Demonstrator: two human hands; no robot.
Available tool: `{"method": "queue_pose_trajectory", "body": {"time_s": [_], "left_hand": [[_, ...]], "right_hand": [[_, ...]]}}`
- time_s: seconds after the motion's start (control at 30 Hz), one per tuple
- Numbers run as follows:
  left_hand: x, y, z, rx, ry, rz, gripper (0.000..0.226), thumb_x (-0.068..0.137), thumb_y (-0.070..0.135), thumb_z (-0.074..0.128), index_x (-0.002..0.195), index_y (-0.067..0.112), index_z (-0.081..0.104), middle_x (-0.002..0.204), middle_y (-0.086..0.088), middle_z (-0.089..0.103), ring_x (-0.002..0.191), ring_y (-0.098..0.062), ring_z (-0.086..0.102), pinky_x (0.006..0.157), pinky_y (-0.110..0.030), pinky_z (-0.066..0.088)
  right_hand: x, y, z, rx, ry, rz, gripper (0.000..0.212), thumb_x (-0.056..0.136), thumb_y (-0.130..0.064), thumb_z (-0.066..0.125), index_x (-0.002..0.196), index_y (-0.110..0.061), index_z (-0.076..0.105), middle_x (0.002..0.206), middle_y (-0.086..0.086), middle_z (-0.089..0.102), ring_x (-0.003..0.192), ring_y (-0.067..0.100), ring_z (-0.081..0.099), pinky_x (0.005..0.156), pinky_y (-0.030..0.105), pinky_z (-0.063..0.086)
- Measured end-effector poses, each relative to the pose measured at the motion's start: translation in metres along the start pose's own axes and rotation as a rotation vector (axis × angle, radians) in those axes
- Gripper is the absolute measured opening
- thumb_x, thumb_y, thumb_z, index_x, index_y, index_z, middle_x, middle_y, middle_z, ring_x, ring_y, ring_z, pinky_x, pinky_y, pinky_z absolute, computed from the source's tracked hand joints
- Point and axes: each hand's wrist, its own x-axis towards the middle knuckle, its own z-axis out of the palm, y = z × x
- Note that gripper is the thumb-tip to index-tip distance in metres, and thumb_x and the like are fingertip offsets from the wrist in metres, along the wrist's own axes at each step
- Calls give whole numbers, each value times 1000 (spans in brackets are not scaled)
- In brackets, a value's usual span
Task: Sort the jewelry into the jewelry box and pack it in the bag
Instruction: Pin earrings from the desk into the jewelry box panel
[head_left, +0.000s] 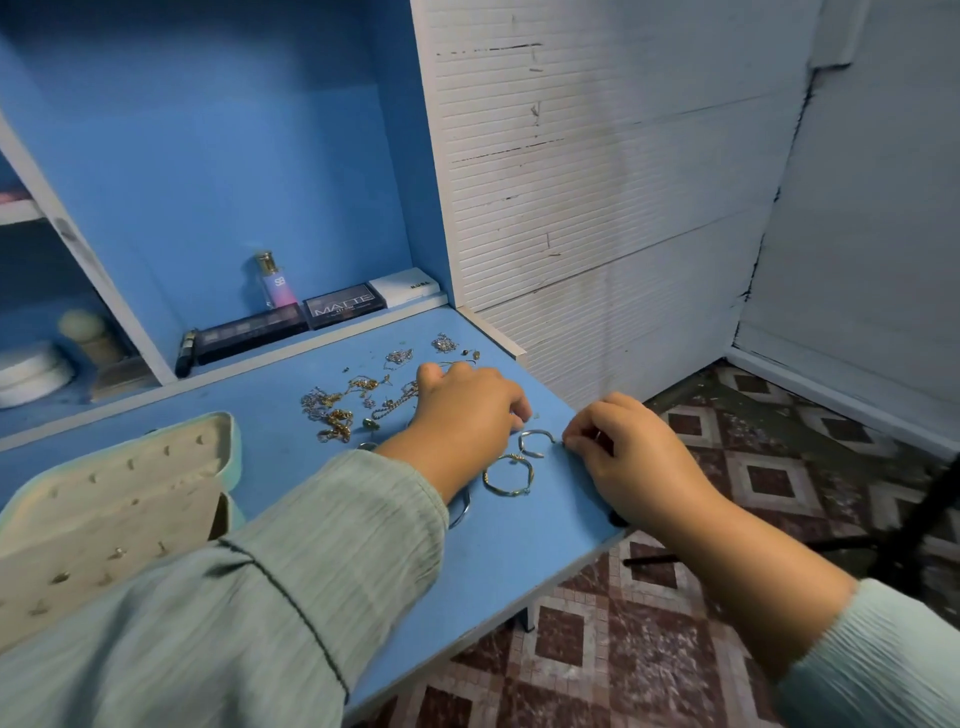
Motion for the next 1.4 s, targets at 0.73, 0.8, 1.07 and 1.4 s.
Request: {"method": "queue_pose_trajectory", "body": {"time_s": [0.73,0.8,1.07,1.4], "left_hand": [[-4,-1,0,173,66,142,17,97,32,44,102,39,59,105,14,52,111,-14,38,92,-39,16],[-3,-1,0,191,47,150,18,98,33,40,103,37,56,110,13,51,113,-14,37,94,-39,18],[-18,-4,-7,109,66,33,21,98,29,29,108,29,48,116,9,49,111,-15,36,95,-35,19],[-93,-36,-47,39,60,-118,27,98,29,23,111,30,47,124,7,46,116,-17,33,98,-38,19]], "right_hand": [[-2,1,3,-19,50,-61,10,90,-15,56,89,-11,65,86,-6,46,78,10,42,63,8,33],[-2,1,3,-19,51,-63,10,90,-15,56,88,-11,65,86,-6,47,78,10,42,62,14,32],[-5,-6,-2,60,38,-107,9,90,-11,56,87,-13,64,83,-8,48,74,3,42,69,7,34],[-27,-77,18,222,-58,-208,11,89,-10,56,82,-17,59,78,-15,48,72,-4,45,68,5,33]]}}
